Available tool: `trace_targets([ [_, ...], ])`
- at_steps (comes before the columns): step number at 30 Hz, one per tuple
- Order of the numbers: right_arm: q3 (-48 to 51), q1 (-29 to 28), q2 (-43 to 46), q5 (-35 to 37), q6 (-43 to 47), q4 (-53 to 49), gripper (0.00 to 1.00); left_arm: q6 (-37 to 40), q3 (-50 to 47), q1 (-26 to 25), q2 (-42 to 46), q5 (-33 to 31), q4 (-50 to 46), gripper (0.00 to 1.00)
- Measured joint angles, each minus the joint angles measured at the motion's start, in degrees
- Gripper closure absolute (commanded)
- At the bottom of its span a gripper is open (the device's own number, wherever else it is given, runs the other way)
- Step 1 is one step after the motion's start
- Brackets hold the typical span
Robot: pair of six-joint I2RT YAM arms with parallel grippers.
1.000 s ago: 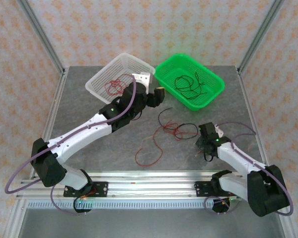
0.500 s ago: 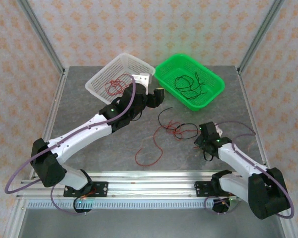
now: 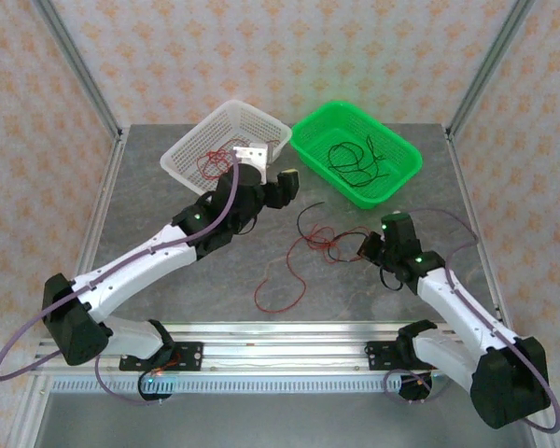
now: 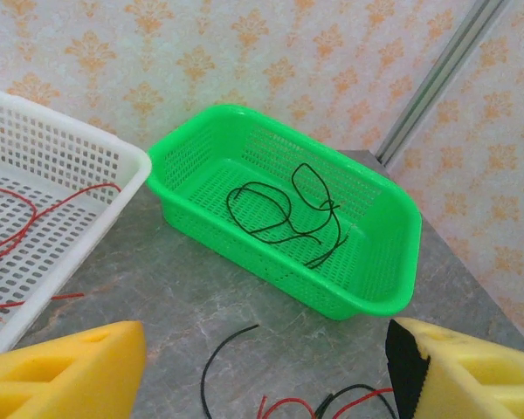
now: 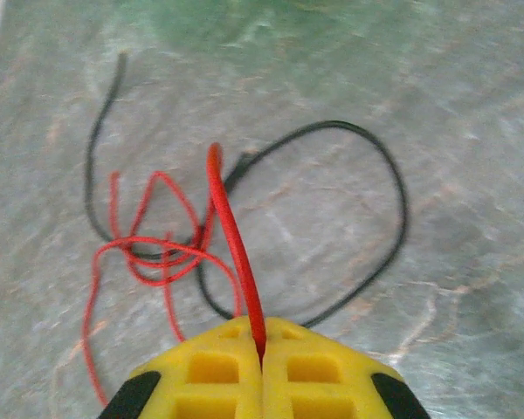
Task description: Untangle the cables
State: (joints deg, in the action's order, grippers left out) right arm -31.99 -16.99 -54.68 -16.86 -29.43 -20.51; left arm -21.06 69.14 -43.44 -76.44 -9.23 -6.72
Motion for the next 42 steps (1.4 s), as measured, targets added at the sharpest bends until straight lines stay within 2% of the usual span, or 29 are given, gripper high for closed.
trace_targets([
  [15, -9.40, 0.00, 0.44, -18.73, 9.40, 4.35, 1.00, -1.57, -8.02, 0.00, 4.79, -0.11, 0.83, 0.26],
  [23, -17.64, 0.00, -2.84, -26.95, 9.49, 9.92, 1.00, -5.55, -18.16, 0.04, 4.07, 5.81, 10.84, 0.27],
  [30, -24.00, 0.00, -5.51, -29.97, 8.02, 12.39, 1.00, -4.68, -21.66, -0.50, 1.03, 7.37, 18.99, 0.27],
  [42, -27.65, 0.00, -6.95, -34.49, 4.37, 14.16, 1.00, 1.70, -22.05, -4.35, -2.38, 6.62, 28.09, 0.27],
])
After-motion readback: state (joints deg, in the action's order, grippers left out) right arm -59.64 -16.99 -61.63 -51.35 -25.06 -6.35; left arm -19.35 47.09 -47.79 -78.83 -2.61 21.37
